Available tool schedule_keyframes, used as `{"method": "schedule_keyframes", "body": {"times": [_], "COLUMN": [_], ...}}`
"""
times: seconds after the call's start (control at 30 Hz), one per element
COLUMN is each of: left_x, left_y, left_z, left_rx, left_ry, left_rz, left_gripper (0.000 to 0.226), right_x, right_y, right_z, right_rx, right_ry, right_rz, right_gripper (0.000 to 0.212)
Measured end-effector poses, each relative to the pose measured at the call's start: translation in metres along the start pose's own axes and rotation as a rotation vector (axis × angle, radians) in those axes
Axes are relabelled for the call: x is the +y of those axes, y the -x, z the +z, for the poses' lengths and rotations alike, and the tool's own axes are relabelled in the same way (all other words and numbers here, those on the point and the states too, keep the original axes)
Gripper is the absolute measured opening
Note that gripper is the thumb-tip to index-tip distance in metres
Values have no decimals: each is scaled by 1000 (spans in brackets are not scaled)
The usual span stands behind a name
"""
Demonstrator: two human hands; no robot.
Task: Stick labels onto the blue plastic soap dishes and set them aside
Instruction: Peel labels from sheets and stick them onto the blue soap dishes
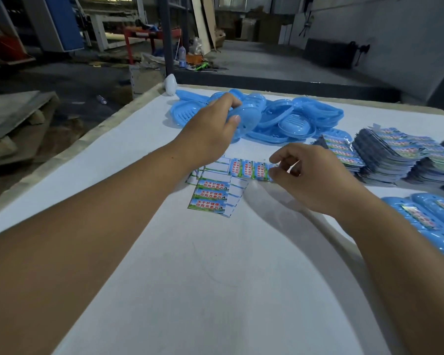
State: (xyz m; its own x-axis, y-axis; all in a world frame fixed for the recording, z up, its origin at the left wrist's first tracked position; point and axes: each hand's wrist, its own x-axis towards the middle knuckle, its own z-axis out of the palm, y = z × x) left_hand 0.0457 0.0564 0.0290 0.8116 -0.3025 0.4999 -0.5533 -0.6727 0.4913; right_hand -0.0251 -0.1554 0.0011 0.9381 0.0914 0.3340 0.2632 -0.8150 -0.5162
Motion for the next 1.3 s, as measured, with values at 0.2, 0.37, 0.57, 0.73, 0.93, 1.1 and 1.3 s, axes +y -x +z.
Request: {"method": "schedule_keyframes", "body": {"times": [0.2,0.37,0.57,0.73,0.93,1.1,1.3], "left_x": [29,36,29,30,26,19,23], "left_y": [14,25,30,38,48,51,53], "left_z": [8,24,24,21,13,8,8], "left_rx": [-67,-53,-48,-97,-354,-443,-531], "left_ry": [197,386,447,361,203,171,115], "left_rz": [-102,-184,-257,-193,-71,-80,-70], "left_gripper": [32,27,21,21,57,67,67], "right_x": [2,0,-2,-2,4,5,5], "right_y": [-1,2,6,9,13,15,18], "right_z": [0,0,-1,-8,-20,-24,-27], "right_rx": [108,28,-30,-41,-50,-164,-306], "right_ry": [-62,-90,-120,-53,-44,5,-7], "right_rz": [-52,-184,-194,-150,-27,55,107], "right_gripper": [75,88,75,70,73,76,68]}}
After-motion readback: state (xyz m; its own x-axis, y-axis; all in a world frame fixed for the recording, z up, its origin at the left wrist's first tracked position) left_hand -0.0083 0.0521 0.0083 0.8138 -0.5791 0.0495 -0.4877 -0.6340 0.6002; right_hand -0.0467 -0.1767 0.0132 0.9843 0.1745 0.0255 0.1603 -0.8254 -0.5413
